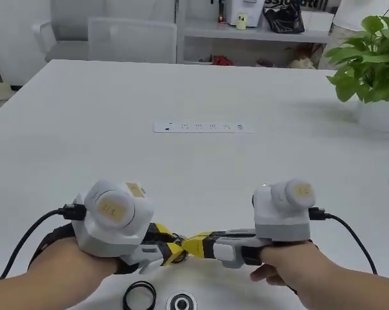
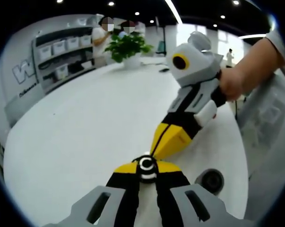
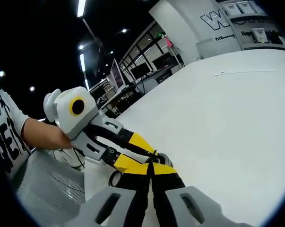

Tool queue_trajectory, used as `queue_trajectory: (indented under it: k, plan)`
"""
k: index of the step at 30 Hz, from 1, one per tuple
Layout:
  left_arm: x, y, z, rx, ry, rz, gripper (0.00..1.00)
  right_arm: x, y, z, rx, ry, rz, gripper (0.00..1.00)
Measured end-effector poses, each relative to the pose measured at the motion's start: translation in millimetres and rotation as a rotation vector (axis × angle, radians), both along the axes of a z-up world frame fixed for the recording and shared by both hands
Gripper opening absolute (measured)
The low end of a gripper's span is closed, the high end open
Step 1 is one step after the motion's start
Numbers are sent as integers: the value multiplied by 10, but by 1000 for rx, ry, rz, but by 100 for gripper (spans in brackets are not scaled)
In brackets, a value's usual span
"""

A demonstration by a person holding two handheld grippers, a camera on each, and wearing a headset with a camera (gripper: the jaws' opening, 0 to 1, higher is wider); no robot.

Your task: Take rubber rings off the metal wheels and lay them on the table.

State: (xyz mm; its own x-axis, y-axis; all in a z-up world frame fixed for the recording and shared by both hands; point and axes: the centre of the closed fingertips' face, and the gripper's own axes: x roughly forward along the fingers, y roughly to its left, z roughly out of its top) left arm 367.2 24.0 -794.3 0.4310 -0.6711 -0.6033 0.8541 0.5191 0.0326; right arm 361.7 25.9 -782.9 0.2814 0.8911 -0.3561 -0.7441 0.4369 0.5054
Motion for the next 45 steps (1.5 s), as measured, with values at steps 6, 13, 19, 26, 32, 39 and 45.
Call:
queue_trajectory:
  k: [6, 13, 19, 26, 32, 39, 45]
  plan:
    - [0, -2, 1, 13, -28, -9, 13, -2, -30, -19, -8, -2, -17, 0]
    - [8, 6, 15, -19, 8, -5, 14, 24, -69, -10, -1, 4, -39, 0]
    - [-34, 26, 24, -19, 16, -16, 15, 19, -70, -3, 4, 10, -42, 0]
    - [-105, 31, 125, -61, 10, -33, 22, 9, -57, 48, 22, 22, -44, 0]
    - [-173, 64, 216, -75, -11, -47, 29, 3, -52, 95, 40, 33, -45, 0]
    - [-258, 135, 309, -84, -34, -64, 37, -10, -37, 165, 62, 42, -44, 0]
    - [-288, 180, 436, -113, -53, -62, 43, -31, -2, 238, 87, 51, -40, 0]
